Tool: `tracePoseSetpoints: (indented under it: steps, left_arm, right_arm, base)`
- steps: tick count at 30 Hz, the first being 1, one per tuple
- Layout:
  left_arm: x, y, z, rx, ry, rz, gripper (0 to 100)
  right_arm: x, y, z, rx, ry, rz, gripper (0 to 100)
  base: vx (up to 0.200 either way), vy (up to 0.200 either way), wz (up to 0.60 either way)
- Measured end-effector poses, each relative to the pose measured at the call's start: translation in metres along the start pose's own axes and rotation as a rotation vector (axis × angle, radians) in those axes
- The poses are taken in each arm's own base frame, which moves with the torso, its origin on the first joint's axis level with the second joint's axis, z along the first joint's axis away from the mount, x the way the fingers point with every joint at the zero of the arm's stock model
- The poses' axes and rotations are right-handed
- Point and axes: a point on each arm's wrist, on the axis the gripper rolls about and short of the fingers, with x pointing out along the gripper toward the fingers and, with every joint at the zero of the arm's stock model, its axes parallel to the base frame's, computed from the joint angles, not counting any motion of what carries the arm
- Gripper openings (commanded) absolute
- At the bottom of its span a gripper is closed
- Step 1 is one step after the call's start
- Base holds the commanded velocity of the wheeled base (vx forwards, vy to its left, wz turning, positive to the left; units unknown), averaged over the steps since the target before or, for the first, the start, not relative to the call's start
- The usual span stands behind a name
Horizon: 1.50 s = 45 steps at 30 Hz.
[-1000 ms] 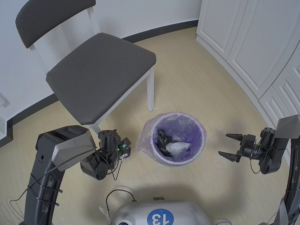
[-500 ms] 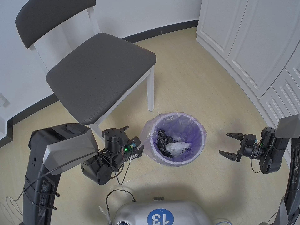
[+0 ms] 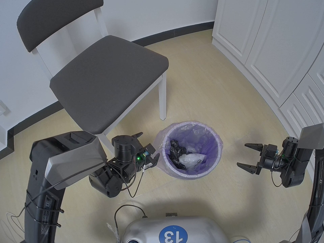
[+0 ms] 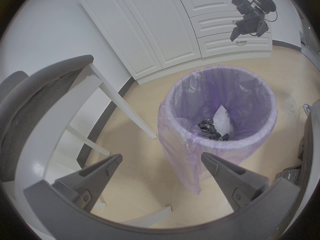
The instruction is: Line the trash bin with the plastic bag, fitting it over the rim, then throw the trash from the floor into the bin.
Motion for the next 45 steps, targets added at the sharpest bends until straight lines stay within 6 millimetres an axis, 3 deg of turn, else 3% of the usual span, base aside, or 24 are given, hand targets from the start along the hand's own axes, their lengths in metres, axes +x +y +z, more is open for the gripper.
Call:
tracePoseSetpoints:
  steps: [7,17,26,29,36,41,45]
  left_arm:
    - [0.018,-0.008,-0.008,-0.011,0.015,0.005,100]
    - [0.050,-0.023,-0.041,-0.053,0.106,-0.022,100]
    - [0.045,-0.027,-0.051,-0.054,0.117,-0.019,100]
    - [0.039,-0.026,-0.049,-0.054,0.113,-0.015,100]
    - [0.007,-0.005,-0.024,-0.054,0.070,0.012,100]
    - [0.000,0.007,0.001,-0.063,0.009,0.035,100]
    - [0.002,0.012,0.010,-0.071,-0.016,0.057,100]
  right_arm:
    - [0.000,-0.001,0.000,-0.003,-0.002,-0.002,100]
    - [-0.001,-0.002,-0.001,0.000,-0.001,-0.006,100]
    - [-0.002,-0.002,-0.001,0.001,0.001,-0.006,100]
    - [-0.002,-0.002,-0.002,0.002,0.002,-0.007,100]
    - [-0.002,-0.002,-0.001,-0.001,0.000,-0.009,100]
    - [-0.003,-0.003,0.000,-0.003,-0.001,-0.012,100]
    - [-0.003,-0.003,0.000,-0.004,-0.002,-0.013,100]
  base:
    - [0.000,0.000,0.00]
    - [0.000,0.000,0.00]
    - [0.000,0.000,0.00]
    - [0.000,0.000,0.00]
    - [0.000,0.000,0.00]
    - [0.000,0.000,0.00]
    - [0.000,0.000,0.00]
